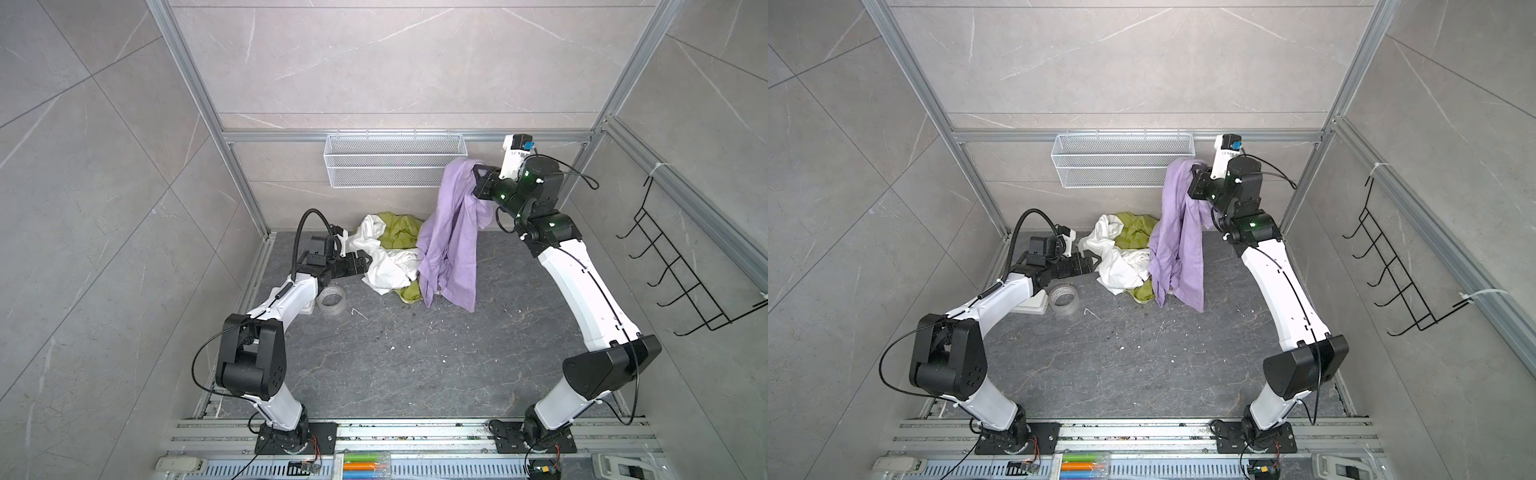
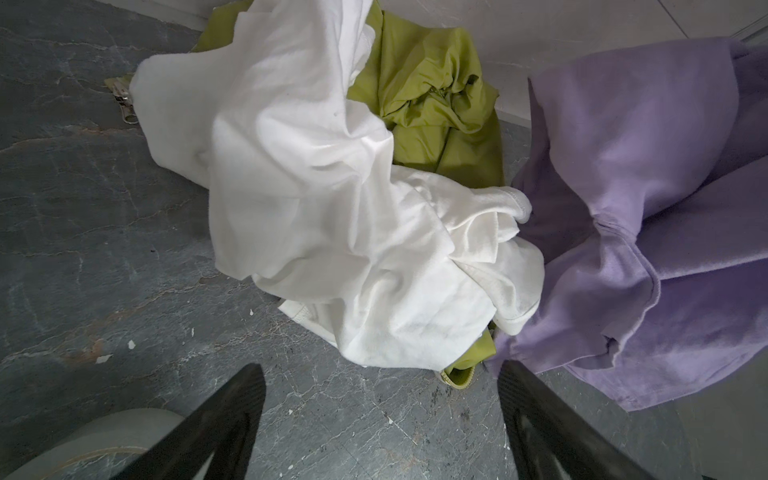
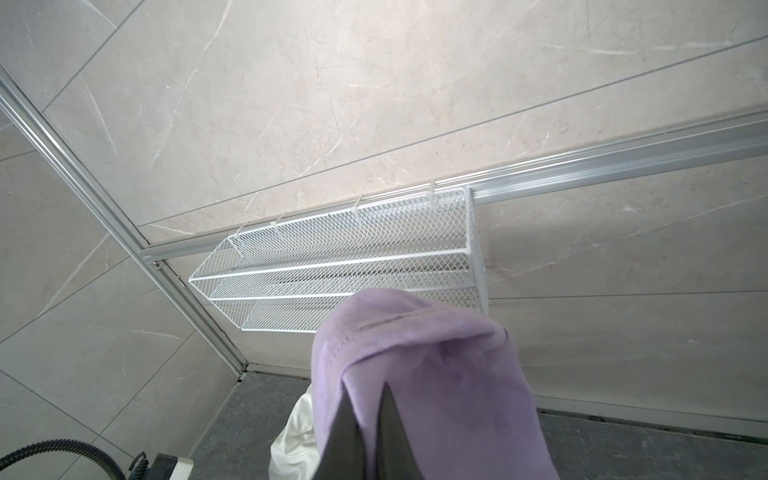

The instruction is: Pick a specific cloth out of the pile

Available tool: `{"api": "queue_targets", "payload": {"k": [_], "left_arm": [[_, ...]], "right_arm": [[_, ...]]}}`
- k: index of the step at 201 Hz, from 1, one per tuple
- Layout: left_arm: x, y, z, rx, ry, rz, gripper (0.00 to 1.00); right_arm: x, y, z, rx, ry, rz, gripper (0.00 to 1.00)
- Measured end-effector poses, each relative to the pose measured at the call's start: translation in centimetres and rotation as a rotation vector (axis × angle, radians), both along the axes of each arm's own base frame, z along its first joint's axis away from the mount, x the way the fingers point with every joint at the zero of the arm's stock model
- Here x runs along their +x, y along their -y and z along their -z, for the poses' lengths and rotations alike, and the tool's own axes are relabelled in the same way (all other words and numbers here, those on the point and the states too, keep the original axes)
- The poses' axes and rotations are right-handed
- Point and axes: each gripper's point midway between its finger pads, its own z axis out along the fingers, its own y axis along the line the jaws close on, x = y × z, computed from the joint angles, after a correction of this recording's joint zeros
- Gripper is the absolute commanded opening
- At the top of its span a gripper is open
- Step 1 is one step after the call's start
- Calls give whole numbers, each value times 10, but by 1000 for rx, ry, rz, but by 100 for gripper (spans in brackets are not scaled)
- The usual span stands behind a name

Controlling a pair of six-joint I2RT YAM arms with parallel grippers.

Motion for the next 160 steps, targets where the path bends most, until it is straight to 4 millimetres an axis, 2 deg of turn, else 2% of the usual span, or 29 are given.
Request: {"api": "queue_targets", "payload": {"k": [33, 98, 160], "left_arm": [[-18, 20, -12, 20, 78, 82, 91], [-54, 74, -43, 23, 258, 301, 92], [-78, 110, -55, -22, 311, 438, 94]], "right_arm": [[-9, -1, -9, 5, 15, -21, 0], [-29, -2, -36, 21, 56, -61, 0], [-57, -7, -67, 63, 98, -135, 0]]}}
